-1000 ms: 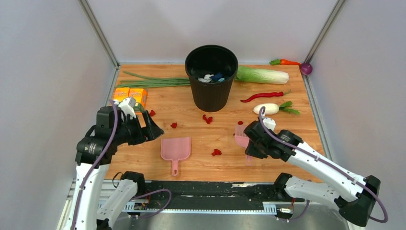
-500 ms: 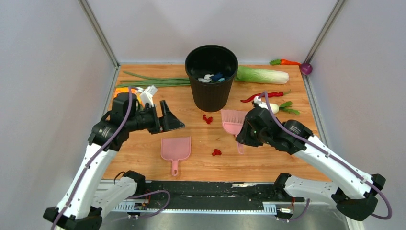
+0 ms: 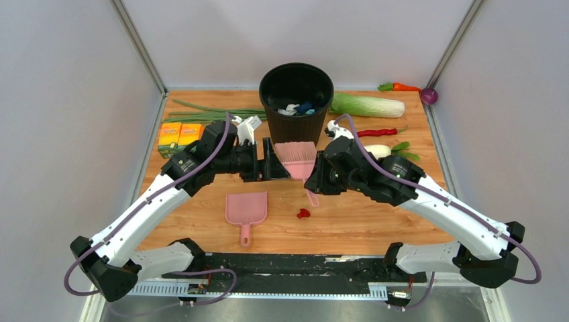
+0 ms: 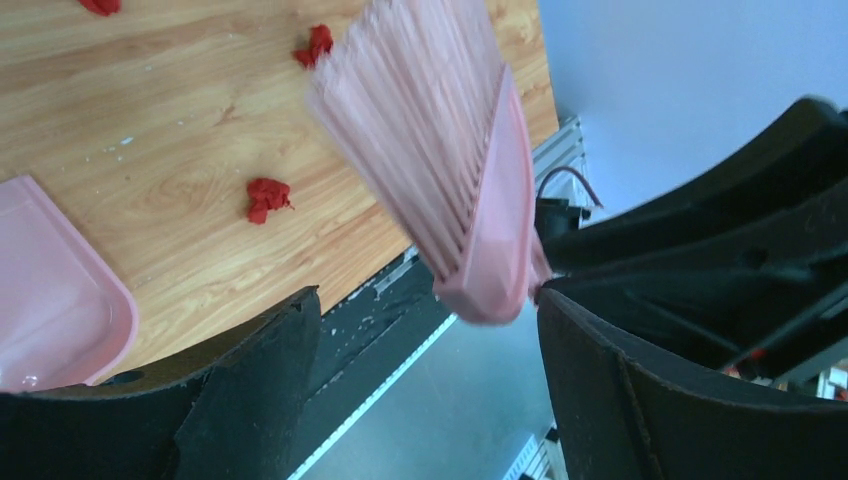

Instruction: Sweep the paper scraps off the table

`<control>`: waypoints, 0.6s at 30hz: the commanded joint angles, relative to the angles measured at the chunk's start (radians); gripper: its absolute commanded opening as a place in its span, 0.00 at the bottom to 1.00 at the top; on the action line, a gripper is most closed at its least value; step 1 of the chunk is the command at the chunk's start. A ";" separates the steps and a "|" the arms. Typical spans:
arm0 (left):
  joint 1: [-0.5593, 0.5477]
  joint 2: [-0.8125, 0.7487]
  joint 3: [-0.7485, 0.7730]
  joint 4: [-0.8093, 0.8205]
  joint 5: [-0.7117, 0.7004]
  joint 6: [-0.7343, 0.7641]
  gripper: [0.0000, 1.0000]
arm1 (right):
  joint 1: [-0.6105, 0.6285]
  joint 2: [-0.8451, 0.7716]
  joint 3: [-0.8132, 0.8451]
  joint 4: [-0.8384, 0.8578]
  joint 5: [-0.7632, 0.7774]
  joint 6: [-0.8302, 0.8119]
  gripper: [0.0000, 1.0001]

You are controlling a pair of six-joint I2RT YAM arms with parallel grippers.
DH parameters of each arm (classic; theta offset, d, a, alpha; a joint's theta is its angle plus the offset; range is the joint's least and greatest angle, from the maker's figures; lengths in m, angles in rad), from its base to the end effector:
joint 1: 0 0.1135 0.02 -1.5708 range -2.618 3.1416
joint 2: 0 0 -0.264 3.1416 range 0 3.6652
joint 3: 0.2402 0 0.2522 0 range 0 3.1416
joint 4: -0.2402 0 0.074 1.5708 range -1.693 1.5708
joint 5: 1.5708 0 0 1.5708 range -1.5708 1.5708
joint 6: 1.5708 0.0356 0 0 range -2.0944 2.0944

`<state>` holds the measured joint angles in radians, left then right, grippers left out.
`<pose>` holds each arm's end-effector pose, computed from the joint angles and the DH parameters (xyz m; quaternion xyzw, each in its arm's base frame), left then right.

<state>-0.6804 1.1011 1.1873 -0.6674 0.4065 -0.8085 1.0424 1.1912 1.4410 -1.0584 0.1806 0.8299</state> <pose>0.1688 -0.1547 0.3712 0.0405 0.8663 -0.4458 0.2217 0.1164 0.1868 0.3985 -0.0647 0.9228 0.2487 0.2870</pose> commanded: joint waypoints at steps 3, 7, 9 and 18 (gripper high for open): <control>-0.007 -0.009 0.044 0.088 -0.092 -0.054 0.79 | 0.039 0.011 0.059 0.046 -0.006 -0.029 0.03; -0.008 0.000 0.034 0.118 -0.075 -0.073 0.45 | 0.039 0.002 0.064 0.048 0.003 -0.035 0.03; -0.010 0.008 0.032 0.127 -0.061 -0.086 0.25 | 0.039 -0.002 0.062 0.051 0.017 -0.038 0.03; -0.013 -0.020 0.035 0.181 -0.049 -0.155 0.00 | 0.039 -0.024 0.062 0.051 0.042 0.020 0.64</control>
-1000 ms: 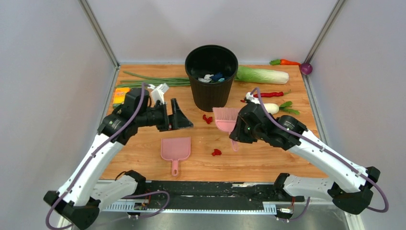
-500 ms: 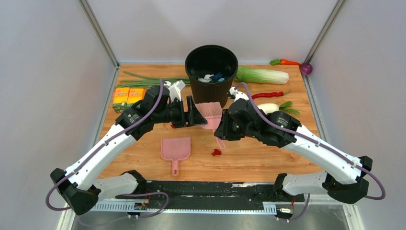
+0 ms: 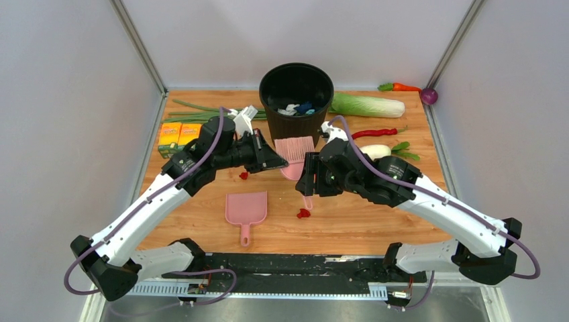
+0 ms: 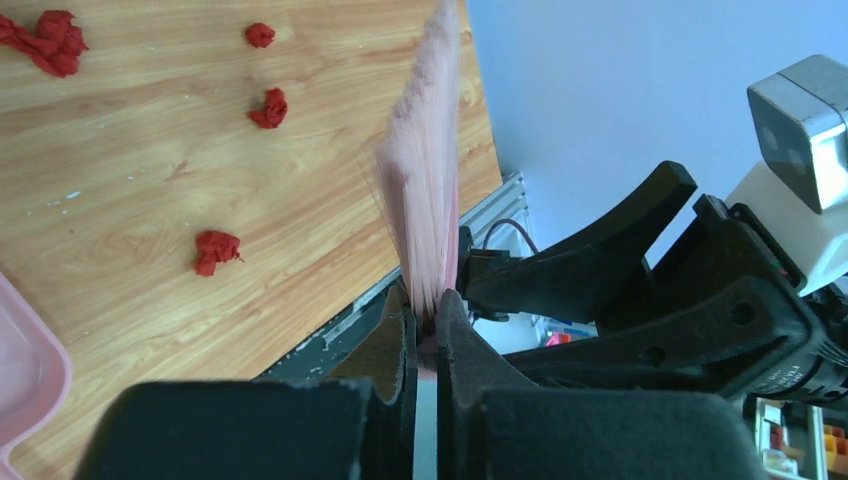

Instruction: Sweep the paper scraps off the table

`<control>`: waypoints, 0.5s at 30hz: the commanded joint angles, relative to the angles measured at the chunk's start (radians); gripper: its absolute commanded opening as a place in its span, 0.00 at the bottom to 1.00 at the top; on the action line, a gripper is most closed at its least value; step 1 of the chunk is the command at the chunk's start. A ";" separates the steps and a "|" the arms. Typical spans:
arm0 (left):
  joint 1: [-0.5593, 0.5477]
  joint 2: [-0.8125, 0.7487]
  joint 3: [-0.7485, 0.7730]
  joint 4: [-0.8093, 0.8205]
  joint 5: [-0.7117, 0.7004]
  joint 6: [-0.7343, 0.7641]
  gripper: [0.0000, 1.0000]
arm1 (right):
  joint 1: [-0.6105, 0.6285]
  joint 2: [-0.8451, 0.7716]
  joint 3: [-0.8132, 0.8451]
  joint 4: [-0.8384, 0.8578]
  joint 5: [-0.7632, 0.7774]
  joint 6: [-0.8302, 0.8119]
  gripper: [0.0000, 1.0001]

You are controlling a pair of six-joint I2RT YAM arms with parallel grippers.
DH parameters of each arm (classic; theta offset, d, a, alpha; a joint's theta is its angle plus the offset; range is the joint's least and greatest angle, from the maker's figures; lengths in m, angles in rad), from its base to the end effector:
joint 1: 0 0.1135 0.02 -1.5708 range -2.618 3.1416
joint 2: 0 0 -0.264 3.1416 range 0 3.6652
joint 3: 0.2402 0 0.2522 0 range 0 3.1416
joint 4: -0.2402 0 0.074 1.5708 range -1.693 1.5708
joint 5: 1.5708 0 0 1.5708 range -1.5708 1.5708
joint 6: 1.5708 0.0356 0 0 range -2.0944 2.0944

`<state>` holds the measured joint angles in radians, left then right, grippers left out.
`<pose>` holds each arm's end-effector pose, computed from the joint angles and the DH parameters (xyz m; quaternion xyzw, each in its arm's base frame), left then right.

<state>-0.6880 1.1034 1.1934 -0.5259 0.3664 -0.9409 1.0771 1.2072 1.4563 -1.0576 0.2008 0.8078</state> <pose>0.1749 -0.1602 0.3857 -0.0074 0.8349 -0.4898 0.2509 0.1124 0.1938 0.4000 -0.0870 0.9202 0.2447 0.2928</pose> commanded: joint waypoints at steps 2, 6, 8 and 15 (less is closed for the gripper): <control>-0.004 -0.039 0.055 0.049 -0.030 -0.039 0.00 | 0.004 -0.070 0.044 0.050 0.058 0.106 0.86; -0.004 -0.068 0.139 0.021 -0.150 -0.067 0.00 | 0.004 -0.194 -0.003 0.131 0.149 0.209 1.00; -0.004 -0.105 0.152 0.033 -0.214 -0.096 0.00 | 0.004 -0.280 -0.077 0.239 0.189 0.258 1.00; -0.002 -0.246 0.127 0.253 -0.349 -0.199 0.00 | 0.004 -0.511 -0.306 0.658 0.213 0.436 0.93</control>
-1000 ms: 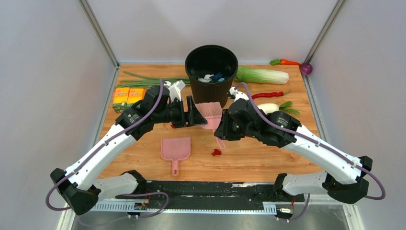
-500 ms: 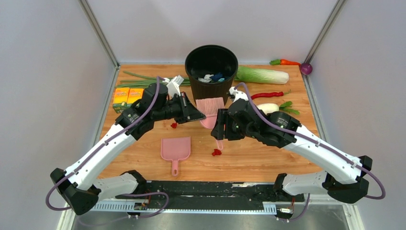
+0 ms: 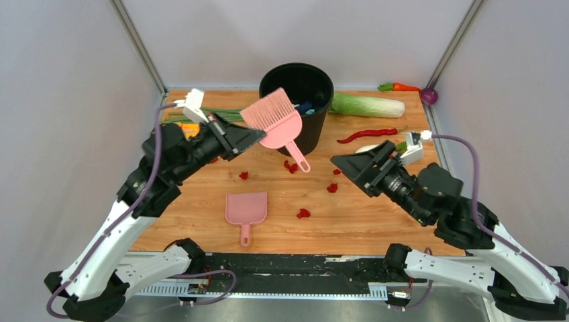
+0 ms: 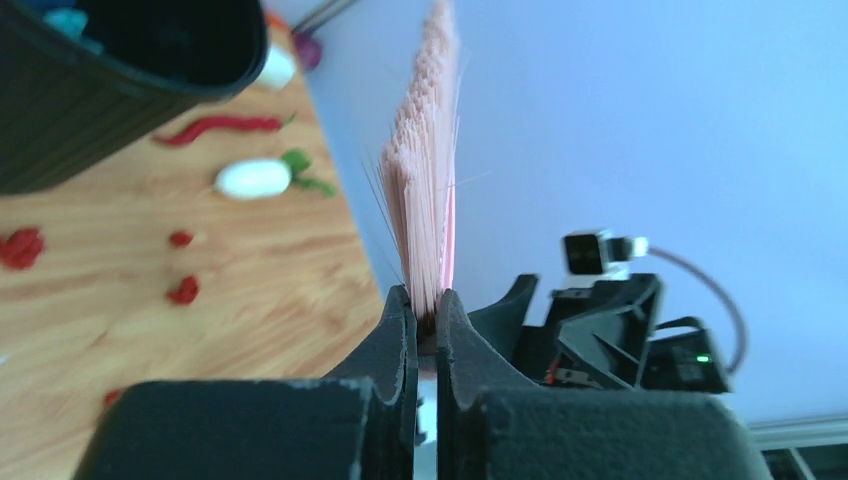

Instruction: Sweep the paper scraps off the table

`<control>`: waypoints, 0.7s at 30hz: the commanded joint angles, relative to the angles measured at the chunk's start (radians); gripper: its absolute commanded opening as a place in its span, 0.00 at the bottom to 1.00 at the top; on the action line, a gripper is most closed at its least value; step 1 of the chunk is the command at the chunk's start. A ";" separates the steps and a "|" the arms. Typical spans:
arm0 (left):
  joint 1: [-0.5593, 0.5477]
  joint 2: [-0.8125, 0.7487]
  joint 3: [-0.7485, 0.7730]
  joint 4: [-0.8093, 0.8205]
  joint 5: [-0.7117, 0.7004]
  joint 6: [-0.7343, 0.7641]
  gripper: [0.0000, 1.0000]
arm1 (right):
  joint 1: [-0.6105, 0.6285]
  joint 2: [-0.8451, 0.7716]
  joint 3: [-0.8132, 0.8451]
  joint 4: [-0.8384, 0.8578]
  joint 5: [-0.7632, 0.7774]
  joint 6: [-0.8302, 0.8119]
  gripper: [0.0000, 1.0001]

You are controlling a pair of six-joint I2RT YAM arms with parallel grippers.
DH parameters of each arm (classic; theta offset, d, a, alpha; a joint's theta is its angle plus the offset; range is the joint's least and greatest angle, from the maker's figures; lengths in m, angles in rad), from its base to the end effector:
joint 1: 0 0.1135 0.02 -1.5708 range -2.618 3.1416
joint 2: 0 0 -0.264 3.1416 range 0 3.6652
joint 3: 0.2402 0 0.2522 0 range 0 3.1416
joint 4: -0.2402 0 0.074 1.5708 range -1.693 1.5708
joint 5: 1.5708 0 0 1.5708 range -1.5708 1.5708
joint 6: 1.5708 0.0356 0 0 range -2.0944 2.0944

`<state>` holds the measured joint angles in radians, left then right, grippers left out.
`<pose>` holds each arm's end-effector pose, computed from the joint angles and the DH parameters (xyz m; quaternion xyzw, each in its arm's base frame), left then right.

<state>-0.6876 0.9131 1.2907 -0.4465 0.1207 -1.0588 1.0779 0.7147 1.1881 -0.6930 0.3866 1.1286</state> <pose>0.1312 -0.1133 0.4610 -0.0942 0.7248 -0.5503 0.4037 0.0666 0.0956 0.4283 0.1395 0.7625 0.4803 0.4104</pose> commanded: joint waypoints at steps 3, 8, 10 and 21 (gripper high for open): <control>-0.003 -0.048 0.084 0.184 -0.154 -0.108 0.00 | 0.004 0.014 0.007 0.396 -0.023 0.030 0.91; -0.003 -0.059 0.115 0.224 -0.226 -0.199 0.00 | 0.005 0.120 0.083 0.527 -0.116 -0.084 0.79; -0.003 -0.071 0.102 0.255 -0.263 -0.237 0.00 | 0.004 0.161 0.103 0.590 -0.162 -0.107 0.76; -0.003 -0.079 0.147 0.216 -0.296 -0.253 0.00 | 0.005 0.296 0.203 0.786 -0.210 -0.197 0.67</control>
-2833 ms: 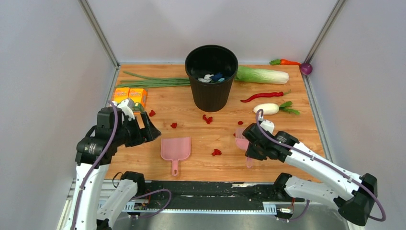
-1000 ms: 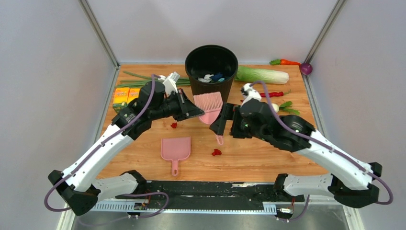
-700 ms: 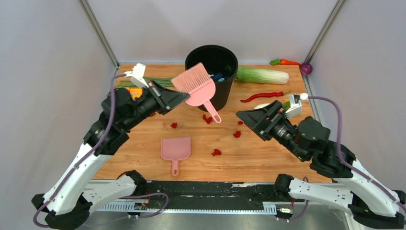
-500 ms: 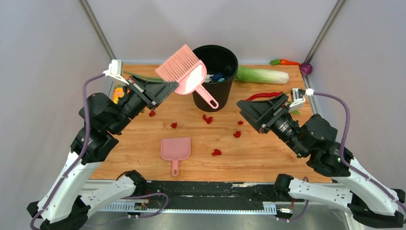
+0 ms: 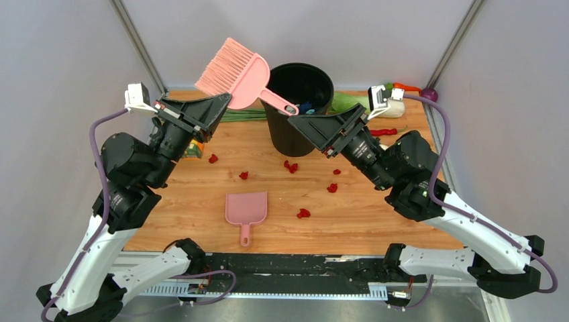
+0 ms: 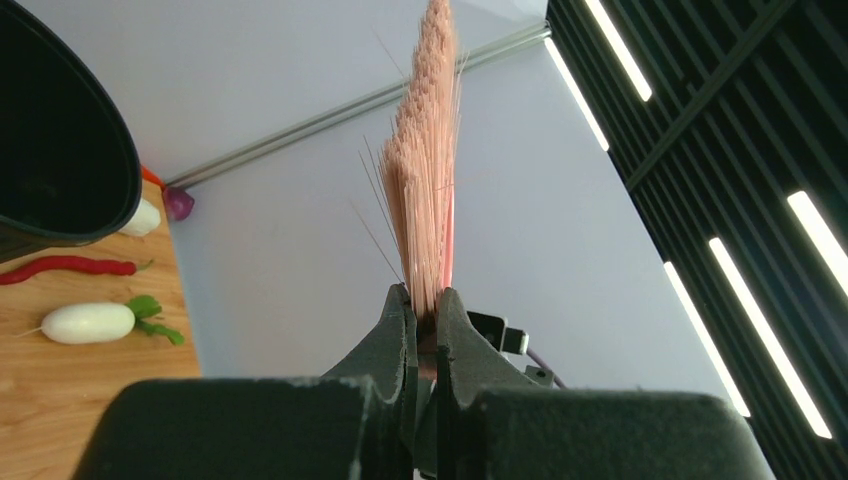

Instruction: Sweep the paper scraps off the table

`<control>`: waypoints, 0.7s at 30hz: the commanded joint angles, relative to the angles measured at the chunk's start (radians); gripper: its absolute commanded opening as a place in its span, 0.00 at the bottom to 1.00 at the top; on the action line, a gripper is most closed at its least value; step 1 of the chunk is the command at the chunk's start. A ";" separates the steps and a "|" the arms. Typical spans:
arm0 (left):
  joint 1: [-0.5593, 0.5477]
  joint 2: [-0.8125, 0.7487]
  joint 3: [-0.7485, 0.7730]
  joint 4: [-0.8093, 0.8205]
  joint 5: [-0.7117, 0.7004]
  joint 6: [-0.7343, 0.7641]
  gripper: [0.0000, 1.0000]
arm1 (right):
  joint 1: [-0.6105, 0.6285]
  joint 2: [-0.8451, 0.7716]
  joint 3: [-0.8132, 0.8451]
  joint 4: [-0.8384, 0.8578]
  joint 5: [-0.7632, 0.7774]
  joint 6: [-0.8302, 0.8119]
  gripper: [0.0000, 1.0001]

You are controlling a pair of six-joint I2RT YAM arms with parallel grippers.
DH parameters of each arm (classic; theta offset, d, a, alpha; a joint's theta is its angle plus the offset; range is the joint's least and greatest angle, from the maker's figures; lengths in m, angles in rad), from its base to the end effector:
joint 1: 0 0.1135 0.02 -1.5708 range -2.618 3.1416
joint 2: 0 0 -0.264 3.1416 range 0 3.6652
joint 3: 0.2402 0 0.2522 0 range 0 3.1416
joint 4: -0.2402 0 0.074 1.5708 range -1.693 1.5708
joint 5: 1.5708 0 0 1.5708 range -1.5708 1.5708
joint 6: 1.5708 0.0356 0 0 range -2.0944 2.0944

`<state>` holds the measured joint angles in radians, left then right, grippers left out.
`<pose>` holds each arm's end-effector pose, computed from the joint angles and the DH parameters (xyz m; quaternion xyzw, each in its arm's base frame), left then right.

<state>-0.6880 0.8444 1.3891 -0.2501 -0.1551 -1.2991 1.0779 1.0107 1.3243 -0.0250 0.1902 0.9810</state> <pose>0.1020 -0.0767 0.5208 -0.2380 0.5477 -0.6459 0.4757 0.1000 0.1719 0.5008 0.0472 0.5984 0.6545 0.4598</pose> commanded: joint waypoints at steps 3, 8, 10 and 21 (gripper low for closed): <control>-0.002 -0.021 0.036 0.020 -0.018 -0.014 0.00 | 0.004 0.022 0.082 0.126 -0.017 -0.057 0.62; -0.002 -0.025 0.030 0.018 -0.017 -0.006 0.00 | 0.004 0.046 0.096 0.137 -0.023 -0.054 0.53; -0.002 -0.022 0.034 0.018 -0.012 -0.002 0.00 | 0.004 0.049 0.095 0.139 -0.009 -0.057 0.50; -0.002 -0.022 0.062 0.005 -0.004 0.029 0.00 | 0.004 0.083 0.101 0.146 0.008 -0.058 0.49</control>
<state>-0.6880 0.8238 1.3983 -0.2543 -0.1665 -1.3018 1.0779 1.0832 1.3830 0.0673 0.1917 0.9325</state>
